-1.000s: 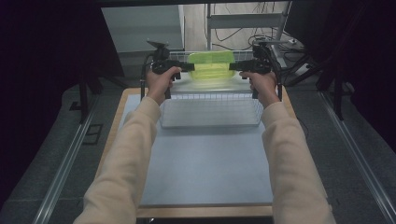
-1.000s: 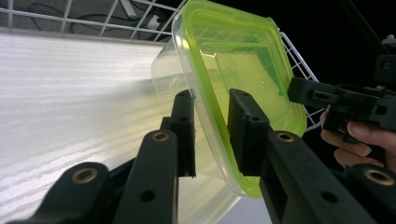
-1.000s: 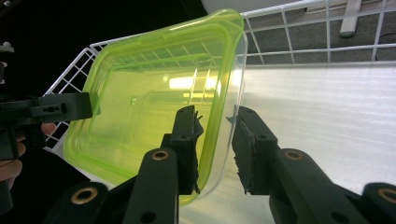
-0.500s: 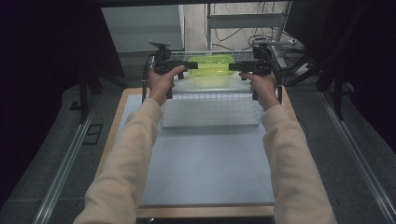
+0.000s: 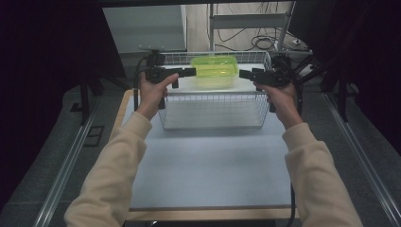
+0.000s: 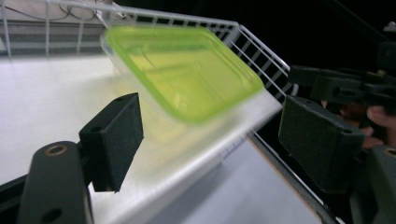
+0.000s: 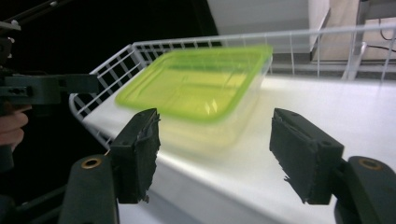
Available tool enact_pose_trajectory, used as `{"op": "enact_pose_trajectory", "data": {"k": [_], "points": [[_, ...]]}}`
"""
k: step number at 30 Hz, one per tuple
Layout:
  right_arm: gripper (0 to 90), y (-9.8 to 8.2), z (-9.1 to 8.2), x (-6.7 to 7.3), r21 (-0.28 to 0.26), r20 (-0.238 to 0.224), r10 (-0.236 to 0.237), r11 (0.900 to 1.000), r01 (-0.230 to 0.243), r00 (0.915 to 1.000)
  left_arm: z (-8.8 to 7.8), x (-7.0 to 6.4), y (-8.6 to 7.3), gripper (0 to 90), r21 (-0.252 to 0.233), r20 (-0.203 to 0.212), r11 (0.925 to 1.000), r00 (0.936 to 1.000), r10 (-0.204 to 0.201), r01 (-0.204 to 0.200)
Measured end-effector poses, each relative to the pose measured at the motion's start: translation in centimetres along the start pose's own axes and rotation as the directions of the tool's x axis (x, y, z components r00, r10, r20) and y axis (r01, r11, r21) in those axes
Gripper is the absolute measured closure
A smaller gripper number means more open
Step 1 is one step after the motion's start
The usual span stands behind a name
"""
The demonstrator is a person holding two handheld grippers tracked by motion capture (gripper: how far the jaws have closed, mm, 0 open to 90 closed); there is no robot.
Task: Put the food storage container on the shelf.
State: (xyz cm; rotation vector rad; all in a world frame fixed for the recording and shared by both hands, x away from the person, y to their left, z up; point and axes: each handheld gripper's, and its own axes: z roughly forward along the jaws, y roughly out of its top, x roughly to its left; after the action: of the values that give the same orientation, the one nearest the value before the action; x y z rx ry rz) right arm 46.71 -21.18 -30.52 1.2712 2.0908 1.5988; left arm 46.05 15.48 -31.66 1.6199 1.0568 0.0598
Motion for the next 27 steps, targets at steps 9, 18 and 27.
{"op": "enact_pose_trajectory", "data": {"k": [9,18,27], "points": [[29.5,-5.5,-3.9,0.7,0.034,-0.027,-0.122,0.992,0.123,0.9921,-2.9,-2.8,-5.0,22.0,-0.001,0.036,0.9983,0.9976,0.059,-0.059],[27.0,-11.4,-5.8,1.6,0.048,-0.088,-0.174,0.983,0.179,0.9807,-4.5,-2.6,-12.4,22.1,0.054,0.064,0.9921,0.9919,0.110,-0.113],[25.8,-17.1,-5.5,2.1,0.087,-0.129,-0.186,0.976,0.198,0.9740,-5.2,-1.7,-18.5,22.8,0.096,0.059,0.9886,0.9922,0.110,-0.116]]}}
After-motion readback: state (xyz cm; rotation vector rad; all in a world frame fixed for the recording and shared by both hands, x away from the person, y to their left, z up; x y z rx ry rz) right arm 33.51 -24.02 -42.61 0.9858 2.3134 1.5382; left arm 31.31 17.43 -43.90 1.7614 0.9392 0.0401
